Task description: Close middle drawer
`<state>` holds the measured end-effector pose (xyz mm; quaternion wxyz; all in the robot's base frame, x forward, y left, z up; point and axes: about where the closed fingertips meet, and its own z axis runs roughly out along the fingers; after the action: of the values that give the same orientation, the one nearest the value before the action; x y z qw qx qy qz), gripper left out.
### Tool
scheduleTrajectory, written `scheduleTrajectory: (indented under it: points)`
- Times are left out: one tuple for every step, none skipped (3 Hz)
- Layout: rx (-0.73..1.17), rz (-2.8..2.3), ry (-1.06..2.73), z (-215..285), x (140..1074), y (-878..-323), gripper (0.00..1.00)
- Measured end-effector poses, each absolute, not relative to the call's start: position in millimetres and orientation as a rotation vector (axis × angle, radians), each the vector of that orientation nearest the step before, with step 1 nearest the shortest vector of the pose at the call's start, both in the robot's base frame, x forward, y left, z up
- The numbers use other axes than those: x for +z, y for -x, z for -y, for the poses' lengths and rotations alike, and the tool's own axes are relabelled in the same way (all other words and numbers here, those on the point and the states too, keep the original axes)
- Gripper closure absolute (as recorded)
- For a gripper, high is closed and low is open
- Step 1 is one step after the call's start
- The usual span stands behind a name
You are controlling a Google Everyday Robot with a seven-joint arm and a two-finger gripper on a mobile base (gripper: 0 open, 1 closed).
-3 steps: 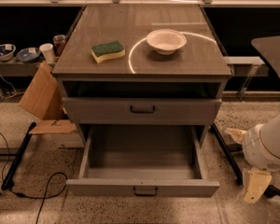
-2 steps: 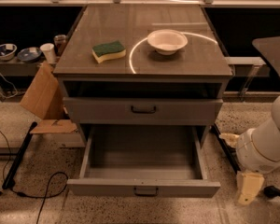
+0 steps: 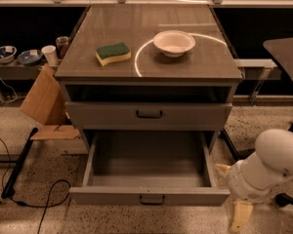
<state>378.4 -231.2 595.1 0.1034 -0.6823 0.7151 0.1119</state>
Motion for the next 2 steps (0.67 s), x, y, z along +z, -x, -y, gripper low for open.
scheduleTrajectory:
  points:
    - [0.414, -2.096, 1.971, 217, 526, -363, 0.00]
    - [0.476, -2.093, 1.930, 207, 474, -349, 0.14]
